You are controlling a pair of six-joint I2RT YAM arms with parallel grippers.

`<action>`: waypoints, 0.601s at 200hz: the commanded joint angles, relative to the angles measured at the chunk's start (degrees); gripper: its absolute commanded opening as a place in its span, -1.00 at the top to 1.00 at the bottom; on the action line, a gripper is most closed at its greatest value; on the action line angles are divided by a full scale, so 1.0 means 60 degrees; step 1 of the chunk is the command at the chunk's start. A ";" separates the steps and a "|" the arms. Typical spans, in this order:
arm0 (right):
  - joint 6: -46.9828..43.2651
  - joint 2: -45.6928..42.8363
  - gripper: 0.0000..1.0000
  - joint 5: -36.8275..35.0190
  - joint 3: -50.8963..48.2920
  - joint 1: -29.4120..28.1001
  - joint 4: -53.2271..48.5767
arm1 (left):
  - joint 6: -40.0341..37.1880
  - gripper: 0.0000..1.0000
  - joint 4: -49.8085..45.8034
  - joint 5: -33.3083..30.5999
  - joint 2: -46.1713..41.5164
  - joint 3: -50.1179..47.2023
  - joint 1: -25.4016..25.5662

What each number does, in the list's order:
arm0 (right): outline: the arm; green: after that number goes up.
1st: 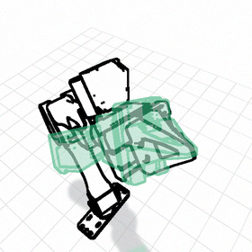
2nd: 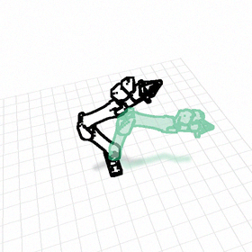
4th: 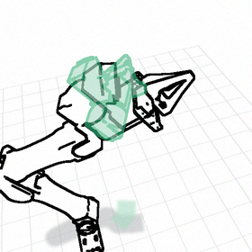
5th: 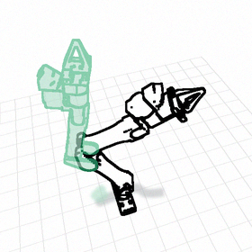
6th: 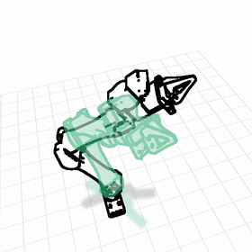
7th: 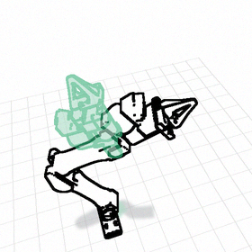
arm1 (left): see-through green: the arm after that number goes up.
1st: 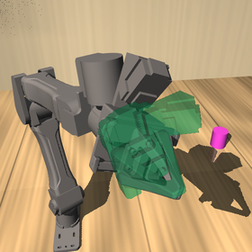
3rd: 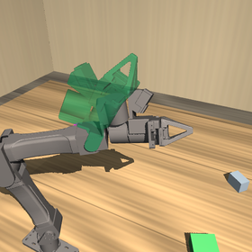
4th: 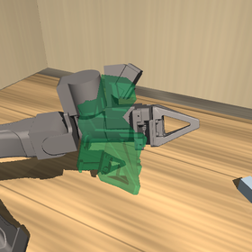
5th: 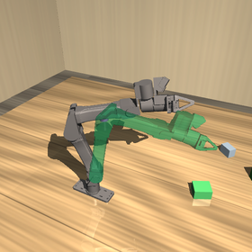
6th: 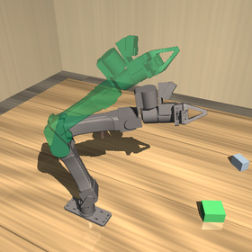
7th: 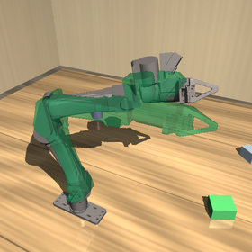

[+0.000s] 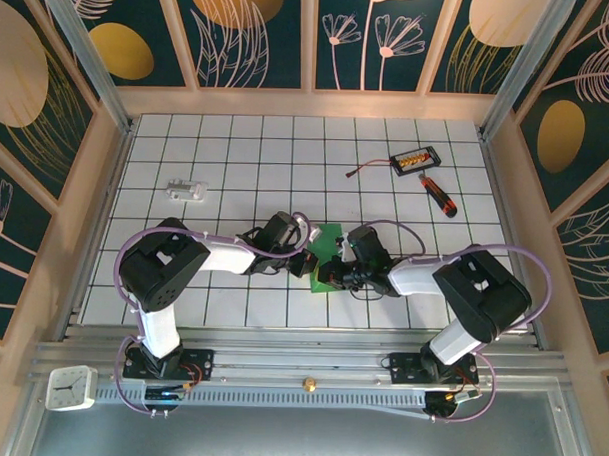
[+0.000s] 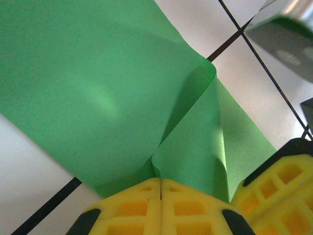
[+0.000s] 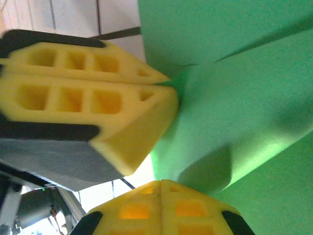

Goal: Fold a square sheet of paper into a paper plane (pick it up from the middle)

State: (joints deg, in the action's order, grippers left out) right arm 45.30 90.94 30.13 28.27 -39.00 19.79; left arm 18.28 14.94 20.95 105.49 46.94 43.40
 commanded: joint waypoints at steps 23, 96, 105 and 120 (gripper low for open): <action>-0.0252 0.0429 1.00 0.0010 -0.0107 -0.0062 0.0078 | -0.0002 1.00 -0.0777 -0.0531 0.0436 0.0070 -0.0070; -0.0312 0.0206 1.00 -0.0158 -0.0341 -0.0197 -0.0361 | 0.0008 1.00 -0.0686 -0.0694 0.0401 0.0220 -0.0081; -0.0353 0.0103 1.00 -0.0112 -0.0235 -0.0137 -0.0439 | -0.0003 1.00 -0.0704 -0.0734 0.0434 0.0218 -0.0073; -0.0318 -0.0243 1.00 0.0083 -0.0065 0.0042 -0.0382 | -0.0065 1.00 -0.0744 -0.0725 0.0490 0.0149 -0.0070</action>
State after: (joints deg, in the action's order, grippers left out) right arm 44.84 91.90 30.06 27.70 -39.16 21.52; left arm 18.28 14.33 20.47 105.82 47.77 43.42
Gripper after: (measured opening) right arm 0.057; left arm 0.056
